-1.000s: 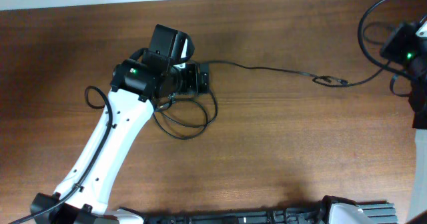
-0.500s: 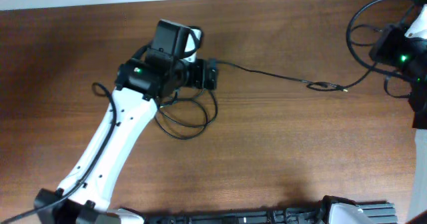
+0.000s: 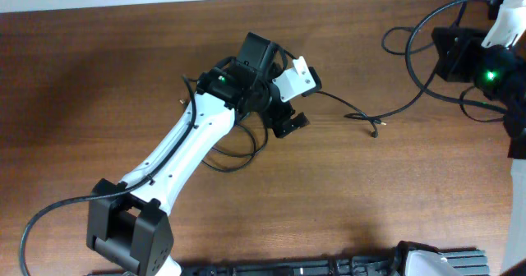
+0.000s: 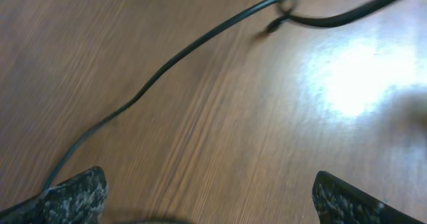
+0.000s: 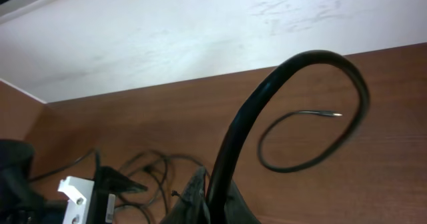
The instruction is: Untangle cables
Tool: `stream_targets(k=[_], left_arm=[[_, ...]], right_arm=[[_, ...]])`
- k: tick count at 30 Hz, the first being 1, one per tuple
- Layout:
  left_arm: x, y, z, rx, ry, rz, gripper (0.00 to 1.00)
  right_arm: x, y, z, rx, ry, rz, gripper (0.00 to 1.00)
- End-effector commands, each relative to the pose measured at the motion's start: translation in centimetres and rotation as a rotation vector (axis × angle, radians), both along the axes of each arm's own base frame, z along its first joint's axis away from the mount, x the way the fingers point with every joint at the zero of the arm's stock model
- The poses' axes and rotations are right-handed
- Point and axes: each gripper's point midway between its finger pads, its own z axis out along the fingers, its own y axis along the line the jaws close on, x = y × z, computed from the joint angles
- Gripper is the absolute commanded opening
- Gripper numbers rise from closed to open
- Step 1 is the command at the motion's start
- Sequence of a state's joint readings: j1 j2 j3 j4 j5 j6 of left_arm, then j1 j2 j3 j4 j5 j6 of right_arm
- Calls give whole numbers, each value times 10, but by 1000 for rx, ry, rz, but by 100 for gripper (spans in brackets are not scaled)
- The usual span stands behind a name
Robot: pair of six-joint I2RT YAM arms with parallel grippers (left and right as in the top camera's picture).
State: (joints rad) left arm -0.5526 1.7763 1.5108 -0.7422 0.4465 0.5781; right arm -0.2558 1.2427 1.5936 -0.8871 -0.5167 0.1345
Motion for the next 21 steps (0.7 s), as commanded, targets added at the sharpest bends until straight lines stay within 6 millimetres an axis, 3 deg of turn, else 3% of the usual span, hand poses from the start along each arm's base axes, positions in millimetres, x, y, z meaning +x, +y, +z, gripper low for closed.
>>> stream_targets(k=[1, 4, 11, 13, 19, 21], left_arm=[[-19, -24, -2, -92, -28, -249, 99], [-14, -32, -18, -82, -98, -351, 99], [29, -63, -40, -156, -256, -370, 100], [36, -69, -51, -168, -272, -372, 94], [25, -87, -66, -236, -236, -436, 94], [14, -97, -75, -235, -214, -464, 84]], right_arm=[[-7, 8, 28, 7, -75, 46, 4], [-10, 9, 36, -1, -93, 48, 4], [-15, 11, 33, 8, -68, 54, 4], [-18, 19, 36, 13, -82, 99, 4], [-25, 26, 46, 23, -109, 131, 4], [-28, 26, 48, 21, -116, 131, 4]])
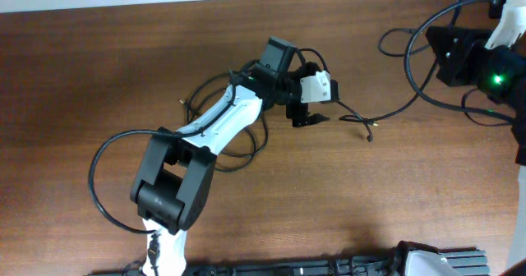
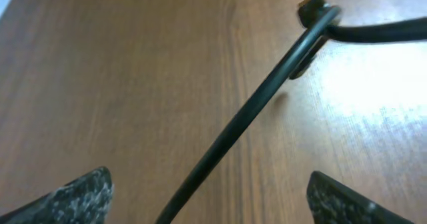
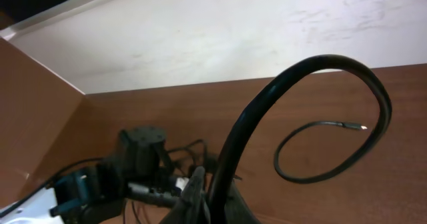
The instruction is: Untangle cables
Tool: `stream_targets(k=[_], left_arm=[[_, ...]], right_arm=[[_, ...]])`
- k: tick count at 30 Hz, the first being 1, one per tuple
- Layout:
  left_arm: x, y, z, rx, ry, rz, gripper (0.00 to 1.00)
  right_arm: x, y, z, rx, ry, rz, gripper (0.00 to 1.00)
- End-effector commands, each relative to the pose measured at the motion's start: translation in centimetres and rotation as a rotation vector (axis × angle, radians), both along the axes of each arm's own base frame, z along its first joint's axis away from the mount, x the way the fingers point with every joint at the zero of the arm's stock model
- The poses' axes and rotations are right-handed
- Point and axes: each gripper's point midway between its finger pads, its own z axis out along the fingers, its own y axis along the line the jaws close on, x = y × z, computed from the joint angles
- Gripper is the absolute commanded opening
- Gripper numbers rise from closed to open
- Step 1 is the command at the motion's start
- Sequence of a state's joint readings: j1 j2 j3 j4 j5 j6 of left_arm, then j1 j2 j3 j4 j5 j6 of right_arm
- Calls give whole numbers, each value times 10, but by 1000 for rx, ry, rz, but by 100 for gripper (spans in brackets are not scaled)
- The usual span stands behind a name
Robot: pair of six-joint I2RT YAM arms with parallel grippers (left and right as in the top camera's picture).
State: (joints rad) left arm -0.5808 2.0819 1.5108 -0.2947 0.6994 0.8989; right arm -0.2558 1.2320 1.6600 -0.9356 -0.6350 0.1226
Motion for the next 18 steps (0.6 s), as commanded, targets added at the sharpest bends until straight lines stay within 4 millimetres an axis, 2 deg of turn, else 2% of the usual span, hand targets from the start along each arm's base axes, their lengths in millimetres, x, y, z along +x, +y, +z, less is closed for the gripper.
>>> stream_targets(k=[1, 2, 3, 4, 5, 8, 10, 12, 16, 18], left_arm=[[-22, -20, -10, -15, 27, -83, 76], [-26, -24, -10, -14, 28, -92, 64], [-29, -27, -9, -16, 25, -100, 40], [-30, -29, -9, -13, 15, -102, 5], [-27, -28, -11, -1, 7, -89, 0], [-8, -15, -18, 51, 26, 28, 0], [18, 7, -25, 97, 55, 180, 0], [35, 23, -24, 102, 87, 275, 0], [76, 76, -1, 50, 191, 532, 0], [82, 94, 16, 12, 255, 614, 0]], right_arm=[[-12, 5, 22, -16, -71, 22, 4], [-12, 5, 22, -16, -71, 22, 4], [-12, 5, 22, -16, -71, 22, 4], [-12, 5, 22, -16, -70, 21, 4], [-13, 5, 21, -15, -66, 21, 4], [-12, -3, 17, -24, -49, -16, 4], [-14, -15, 14, -19, -29, -52, 4], [-15, -24, 10, -18, -11, -86, 4], [-19, -67, -4, -88, 42, -256, 4], [-22, -90, -9, -123, 70, -352, 4]])
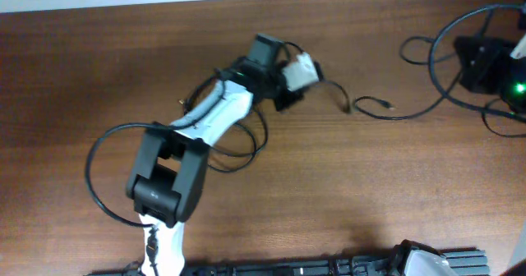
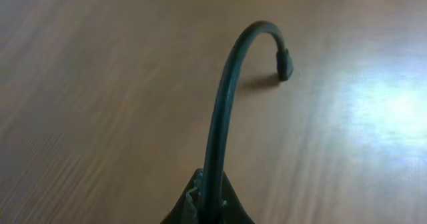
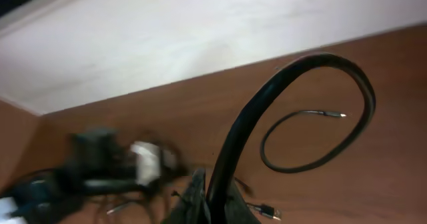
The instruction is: Untangle cables
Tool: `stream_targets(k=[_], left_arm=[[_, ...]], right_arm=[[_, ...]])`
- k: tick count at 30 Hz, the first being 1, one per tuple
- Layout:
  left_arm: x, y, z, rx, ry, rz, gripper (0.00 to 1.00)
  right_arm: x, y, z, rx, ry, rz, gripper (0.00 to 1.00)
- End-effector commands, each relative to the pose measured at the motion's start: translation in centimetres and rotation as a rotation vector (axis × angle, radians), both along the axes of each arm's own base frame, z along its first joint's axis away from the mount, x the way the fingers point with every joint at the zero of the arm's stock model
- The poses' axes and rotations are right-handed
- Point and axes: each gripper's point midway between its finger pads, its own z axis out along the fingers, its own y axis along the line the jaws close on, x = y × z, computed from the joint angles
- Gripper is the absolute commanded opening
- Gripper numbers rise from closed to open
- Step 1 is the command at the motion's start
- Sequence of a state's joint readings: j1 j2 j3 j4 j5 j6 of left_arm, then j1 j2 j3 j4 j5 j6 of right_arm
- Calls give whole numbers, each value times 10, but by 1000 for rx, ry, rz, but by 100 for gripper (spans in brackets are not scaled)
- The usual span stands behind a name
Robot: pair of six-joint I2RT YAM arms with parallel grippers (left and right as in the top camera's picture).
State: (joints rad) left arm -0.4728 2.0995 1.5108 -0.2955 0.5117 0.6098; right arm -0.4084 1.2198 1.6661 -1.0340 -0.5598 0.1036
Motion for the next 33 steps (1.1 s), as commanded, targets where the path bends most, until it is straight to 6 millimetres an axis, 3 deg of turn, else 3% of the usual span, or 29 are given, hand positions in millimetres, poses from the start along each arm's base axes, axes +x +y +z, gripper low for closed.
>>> stream_targets(k=[1, 5, 7, 9, 13, 14, 15, 19, 22, 27, 29, 33], left_arm=[[20, 37, 44, -79, 82, 217, 0], [-4, 48, 47, -38, 171, 220, 10], [-22, 52, 38, 6, 250, 218, 0], [-38, 54, 30, 44, 315, 212, 0], [-66, 56, 19, 107, 417, 197, 26], [-70, 58, 17, 119, 438, 198, 56], [-76, 60, 15, 135, 464, 199, 78], [-90, 67, 10, 170, 524, 202, 99], [-92, 62, 13, 161, 524, 187, 99], [-95, 59, 36, 124, 485, 173, 99], [-98, 57, 51, 110, 453, 160, 99], [-104, 55, 84, 70, 381, 145, 99]], right_arm=[[-10, -41, 5, -114, 4, -172, 4], [-10, -87, -5, -170, 52, -340, 4], [-11, -118, -19, -195, 114, -441, 4], [-10, -144, -31, -196, 158, -509, 4], [-13, -193, -53, -132, 206, -635, 4], [-15, -206, -58, -124, 217, -665, 4], [-17, -215, -61, -119, 224, -685, 4], [-22, -252, -79, -101, 248, -752, 4], [-17, -270, -96, -62, 267, -775, 4], [17, -285, -115, 7, 216, -717, 4], [35, -286, -107, 50, 133, -672, 4], [65, -283, -70, 84, -68, -571, 4]])
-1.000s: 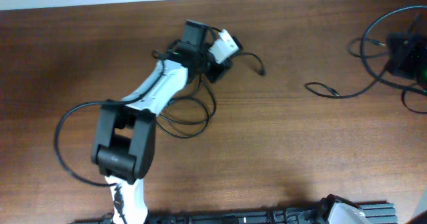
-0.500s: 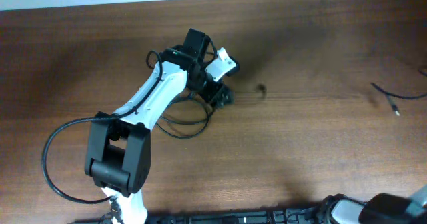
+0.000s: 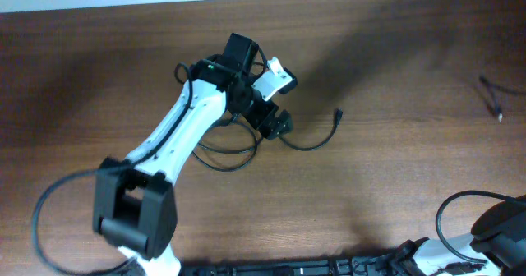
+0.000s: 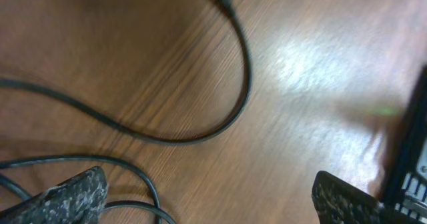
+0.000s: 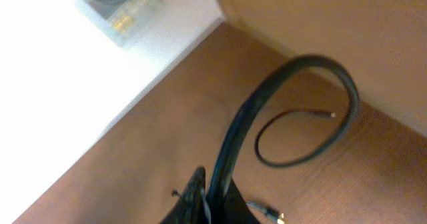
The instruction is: Untangle cables
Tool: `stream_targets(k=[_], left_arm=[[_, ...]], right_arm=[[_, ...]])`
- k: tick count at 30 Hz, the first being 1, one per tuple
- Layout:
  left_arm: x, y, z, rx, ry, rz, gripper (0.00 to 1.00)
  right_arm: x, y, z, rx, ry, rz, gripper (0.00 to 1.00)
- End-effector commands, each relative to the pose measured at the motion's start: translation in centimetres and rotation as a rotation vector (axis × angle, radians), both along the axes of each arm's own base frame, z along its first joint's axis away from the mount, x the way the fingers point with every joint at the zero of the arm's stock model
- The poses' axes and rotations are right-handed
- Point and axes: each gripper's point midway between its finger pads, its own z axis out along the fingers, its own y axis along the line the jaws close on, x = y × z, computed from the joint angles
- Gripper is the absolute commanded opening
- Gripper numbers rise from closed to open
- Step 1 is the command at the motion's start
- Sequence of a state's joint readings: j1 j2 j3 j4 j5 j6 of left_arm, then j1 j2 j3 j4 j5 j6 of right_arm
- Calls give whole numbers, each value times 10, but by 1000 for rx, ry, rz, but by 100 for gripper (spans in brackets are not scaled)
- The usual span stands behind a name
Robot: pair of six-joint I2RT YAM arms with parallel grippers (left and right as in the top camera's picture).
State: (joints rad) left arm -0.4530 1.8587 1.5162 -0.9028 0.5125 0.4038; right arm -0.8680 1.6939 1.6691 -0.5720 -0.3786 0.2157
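A loose black cable (image 3: pixel 308 144) curves from the tangle (image 3: pixel 234 163) under my left arm and ends in a plug (image 3: pixel 338 113). My left gripper (image 3: pixel 274 120) hovers just left of that curve. In the left wrist view the left gripper (image 4: pixel 207 197) is open with only wood between its fingers (image 4: pixel 73 192), and the curved cable (image 4: pixel 240 97) lies ahead. My right gripper (image 5: pixel 215 199) is shut on a thick black cable (image 5: pixel 280 77) that arcs up from its jaws. The right gripper itself is not seen from overhead.
The right arm (image 3: pixel 497 225) sits at the bottom right corner of the wooden table (image 3: pixel 394 194). A thin cable end (image 3: pixel 491 95) lies near the right edge. A white wall (image 5: pixel 80 71) shows beyond the table.
My left gripper was shut on the black cable and is now open, with the cable lying on the table. The right arm has gone from the upper right to the bottom right corner, still holding its cable.
My left gripper first hung open above a thin cable while the right held its cable at the upper right. Then the left stood open around the cable near a crossing, then shut on it. Now the left is open and the right's cable is away from the tangle.
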Motion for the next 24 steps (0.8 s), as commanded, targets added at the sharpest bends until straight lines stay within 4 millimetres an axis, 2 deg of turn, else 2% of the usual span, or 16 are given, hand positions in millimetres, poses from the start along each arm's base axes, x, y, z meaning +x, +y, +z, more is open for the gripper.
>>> stream_targets(k=[1, 2, 5, 9, 12, 14, 16, 17, 18, 19, 21, 24], left_arm=[[-10, -3, 49, -68, -97, -24, 99], [-12, -2, 55, -73, -108, -25, 99], [-18, 1, 75, -91, -147, -25, 99], [-31, 8, 94, -99, -161, -25, 99], [-51, 17, 103, -85, -133, -25, 99], [-60, 22, 113, -88, -140, -25, 99], [-69, 27, 131, -110, -184, -25, 99], [-73, 29, 141, -123, -212, -26, 99], [-78, 31, 152, -138, -246, -26, 99], [-83, 34, 163, -153, -277, -26, 99], [-91, 37, 177, -173, -318, -26, 99], [-102, 43, 195, -199, -373, -26, 99]], right_arm=[[17, 9, 36, -6, -153, 84, 4], [16, 3, 34, -16, -141, 57, 4], [12, -12, 5, 6, -62, -10, 4], [8, -17, -57, 130, 76, -47, 4], [-20, -29, -114, 189, 289, -180, 9], [-40, -32, -143, 214, 417, -246, 28], [-51, -28, -159, 244, 489, -264, 67], [-54, -25, -163, 260, 505, -261, 82], [-54, -22, -164, 270, 507, -255, 93], [-53, -18, -164, 287, 504, -241, 97], [-50, -8, -166, 330, 493, -205, 97], [-29, 20, -159, 393, 412, -6, 97]])
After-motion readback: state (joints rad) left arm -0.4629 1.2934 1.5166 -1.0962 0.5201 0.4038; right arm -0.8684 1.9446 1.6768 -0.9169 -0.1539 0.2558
